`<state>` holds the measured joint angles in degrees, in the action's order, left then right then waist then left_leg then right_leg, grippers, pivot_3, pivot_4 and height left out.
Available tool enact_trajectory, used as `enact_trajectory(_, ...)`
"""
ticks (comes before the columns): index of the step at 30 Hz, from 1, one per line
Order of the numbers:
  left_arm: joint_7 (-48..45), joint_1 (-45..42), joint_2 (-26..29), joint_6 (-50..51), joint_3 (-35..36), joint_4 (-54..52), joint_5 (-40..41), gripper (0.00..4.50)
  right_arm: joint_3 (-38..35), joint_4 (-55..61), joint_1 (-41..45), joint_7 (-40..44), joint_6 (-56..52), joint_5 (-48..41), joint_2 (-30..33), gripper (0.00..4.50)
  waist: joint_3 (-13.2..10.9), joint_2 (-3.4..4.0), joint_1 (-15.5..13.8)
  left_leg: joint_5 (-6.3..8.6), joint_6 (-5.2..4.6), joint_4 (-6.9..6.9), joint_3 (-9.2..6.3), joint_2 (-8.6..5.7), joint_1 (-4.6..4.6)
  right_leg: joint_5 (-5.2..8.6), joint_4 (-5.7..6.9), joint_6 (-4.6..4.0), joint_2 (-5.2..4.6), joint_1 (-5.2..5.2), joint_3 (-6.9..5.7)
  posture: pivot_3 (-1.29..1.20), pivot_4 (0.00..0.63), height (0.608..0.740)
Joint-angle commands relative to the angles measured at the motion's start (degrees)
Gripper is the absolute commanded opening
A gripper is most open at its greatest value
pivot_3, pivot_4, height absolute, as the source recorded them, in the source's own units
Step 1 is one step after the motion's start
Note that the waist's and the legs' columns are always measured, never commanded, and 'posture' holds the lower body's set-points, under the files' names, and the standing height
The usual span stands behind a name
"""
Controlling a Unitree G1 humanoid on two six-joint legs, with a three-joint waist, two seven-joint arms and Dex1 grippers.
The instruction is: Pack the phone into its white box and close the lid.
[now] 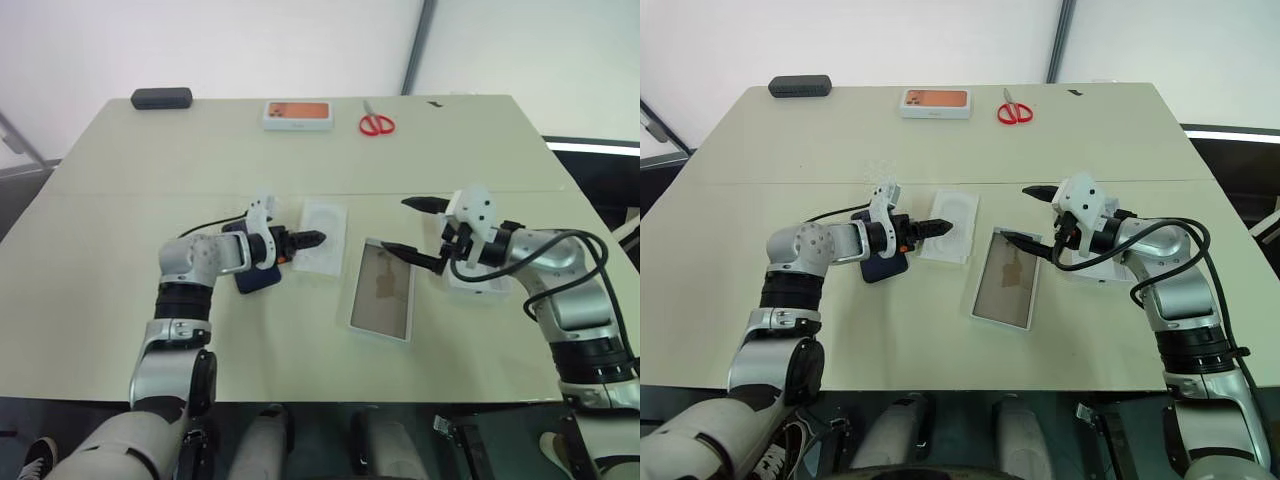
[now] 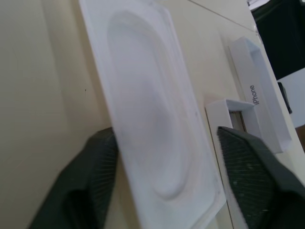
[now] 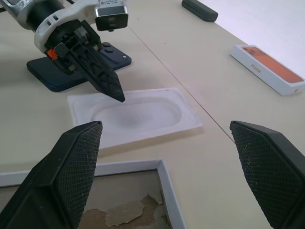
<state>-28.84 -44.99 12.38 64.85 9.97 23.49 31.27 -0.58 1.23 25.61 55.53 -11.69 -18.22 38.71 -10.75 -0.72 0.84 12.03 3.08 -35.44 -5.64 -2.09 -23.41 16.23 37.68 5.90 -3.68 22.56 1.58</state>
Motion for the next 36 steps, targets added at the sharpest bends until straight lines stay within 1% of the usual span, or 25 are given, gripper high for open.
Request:
enact_trajectory(1, 0.72, 0.54, 0.3, 0.38, 0.34, -2.03, 0.23, 1.22, -1.42, 2.28, -0.1, -0.04, 1.38, 0.0, 0.63, 4.5, 0.0, 0.0, 0.06, 0.0, 0.0, 0.0, 0.0, 0.0, 0.0, 0.0, 0.0, 0.0, 0.0, 0.0, 0.0, 0.0, 0.15, 0.74)
enact_trajectory(3, 0.88, 0.76, 0.29, 0.62, 0.85, -2.48, 0.78, 0.15, -1.47, 2.03, -0.34, 0.08, 1.5, 0.01, 0.82, 4.5, 0.0, 0.0, 0.04, 0.0, 0.0, 0.0, 0.0, 0.0, 0.0, 0.0, 0.0, 0.0, 0.0, 0.0, 0.0, 0.0, 0.15, 0.74)
enact_trajectory(4, 1.08, 0.84, 0.2, 0.72, 1.2, -2.71, 1.05, 0.07, -1.48, 1.94, -0.49, 0.17, 1.42, -0.07, 0.9, 4.5, 0.0, 0.0, 0.02, 0.0, 0.0, 0.0, 0.0, 0.0, 0.0, 0.0, 0.0, 0.0, 0.0, 0.0, 0.0, 0.0, 0.15, 0.74)
enact_trajectory(7, 1.94, 1.16, 0.09, 1.01, 2.2, -3.64, 1.67, 0.07, -1.28, 2.29, -1.67, 0.99, 1.02, -0.34, 1.47, 4.5, 0.0, 0.0, 0.06, 0.0, 0.0, 0.0, -0.01, 0.0, 0.01, 0.0, 0.0, 0.0, 0.0, -0.01, 0.0, 0.0, 0.15, 0.74)
enact_trajectory(10, 2.69, 1.38, -0.23, 2.09, 4.22, -4.79, 3.34, 0.07, -1.19, 4.29, -3.74, 2.78, -1.71, -2.53, 2.14, 4.5, 0.0, 0.0, 0.03, 0.0, 0.0, 0.0, -0.02, 0.01, 0.0, 0.0, 0.0, 0.0, 0.0, -0.01, -0.01, 0.0, 0.15, 0.74)
enact_trajectory(13, 3.67, 1.35, -0.15, 2.74, 6.24, -6.63, 4.71, 0.07, -0.3, 10.69, -7.53, 4.87, -9.6, -7.94, 2.87, 4.5, 0.0, 0.0, -0.02, 0.0, 0.0, 0.01, -0.02, 0.01, -0.01, 0.0, 0.0, 0.0, 0.0, 0.0, -0.01, 0.0, 0.15, 0.74)
enact_trajectory(16, 4.83, 1.21, -0.15, 2.88, 8.4, -8.39, 6.04, 0.07, 1.36, 16.35, -11.75, 6.55, -14.59, -10.43, 4.29, 4.5, 0.0, -0.01, 0.0, 0.0, 0.0, 0.01, -0.09, 0.02, -0.01, 0.0, 0.0, 0.0, -0.01, 0.0, -0.01, 0.0, 0.15, 0.74)
enact_trajectory(20, 5.85, 1.5, 0.05, 3.59, 8.76, -11.05, 6.72, 0.07, 3.03, 18.92, -15.03, 8.44, -15.63, -9.46, 6.81, 4.5, -0.01, -0.02, -0.09, 0.0, 0.0, 0.0, -0.11, 0.0, -0.01, 0.0, -0.02, 0.0, -0.01, -0.04, -0.06, 0.0, 0.15, 0.74)
enact_trajectory(22, 6.39, 1.84, -0.26, 2.68, 9.04, -12.29, 7.01, 0.07, 5.04, 18.61, -15.91, 9.38, -13.48, -6.77, 7.75, 4.5, -0.01, -0.02, -0.07, 0.0, 0.0, -0.01, -0.09, -0.02, -0.01, 0.01, -0.03, 0.0, -0.02, -0.06, -0.06, 0.0, 0.15, 0.74)
enact_trajectory(25, 6.86, 2.27, -0.28, 2.27, 8.47, -13.21, 6.82, 0.07, 8.78, 17.01, -16.39, 9.6, -10.44, -2.98, 7.25, 4.5, 0.0, -0.02, 0.06, 0.0, 0.0, -0.01, -0.09, -0.01, 0.0, 0.01, -0.03, 0.01, 0.01, -0.05, -0.06, 0.0, 0.15, 0.74)
enact_trajectory(27, 6.82, 2.6, -0.37, 1.61, 7.81, -13.63, 6.44, 0.0, 10.11, 15.51, -16.06, 9.59, -9.2, -1.87, 6.25, 3.96, -0.01, -0.02, 0.05, 0.0, 0.0, 0.0, -0.09, -0.01, 0.0, 0.01, -0.03, 0.01, 0.02, -0.04, -0.07, 0.0, 0.15, 0.74)
enact_trajectory(28, 6.89, 2.6, -0.51, 1.61, 7.93, -13.56, 6.59, 0.0, 10.2, 15.09, -15.45, 9.3, -9.27, -1.9, 5.75, 3.61, -0.01, -0.02, 0.04, 0.0, 0.01, -0.01, -0.09, -0.01, 0.0, 0.01, -0.03, 0.01, 0.01, -0.05, -0.07, 0.0, 0.15, 0.74)
enact_trajectory(30, 6.96, 2.69, -0.56, 1.27, 7.8, -13.57, 6.52, 0.0, 11.31, 14.1, -14.36, 9.04, -7.89, 0.25, 5.72, 2.67, -0.01, -0.03, -0.04, 0.0, 0.01, -0.01, -0.08, -0.01, 0.0, 0.01, -0.03, 0.01, -0.01, -0.05, -0.06, 0.0, 0.15, 0.74)
enact_trajectory(33, 7.42, 2.77, -0.73, 1.92, 8.09, -13.24, 6.9, 0.0, 13.69, 11.78, -13.97, 9.59, -4.06, 4.56, 6.25, 1.05, -0.01, -0.03, -0.1, -0.01, 0.02, -0.02, -0.1, -0.02, 0.0, 0.01, -0.03, 0.01, 0.0, -0.06, -0.07, 0.0, 0.15, 0.74)
enact_trajectory(34, 7.42, 2.88, -0.61, 1.68, 7.91, -13.3, 6.74, 0.0, 13.85, 11.24, -13.69, 9.42, -3.35, 5.18, 6.02, 0.65, -0.01, -0.03, -0.1, -0.01, 0.02, -0.01, -0.1, -0.02, 0.0, 0.01, -0.03, 0.01, 0.0, -0.06, -0.07, 0.0, 0.15, 0.74)
enact_trajectory(35, 7.59, 2.9, -0.64, 1.48, 8.08, -13.24, 6.77, 0.0, 13.89, 10.76, -13.25, 9.3, -2.8, 5.63, 5.76, 0.03, -0.01, -0.03, -0.09, -0.01, 0.02, -0.01, -0.1, -0.02, 0.0, 0.01, -0.03, 0.01, 0.0, -0.05, -0.07, 0.0, 0.15, 0.74)
enact_trajectory(36, 7.75, 2.81, -0.7, 1.89, 8.55, -13.2, 7.19, 0.0, 13.84, 10.07, -12.37, 8.91, -1.84, 6.36, 5.37, 0.03, -0.01, -0.03, -0.03, -0.01, 0.02, -0.01, -0.1, -0.02, 0.0, 0.01, -0.03, 0.01, -0.01, -0.06, -0.07, 0.0, 0.15, 0.74)
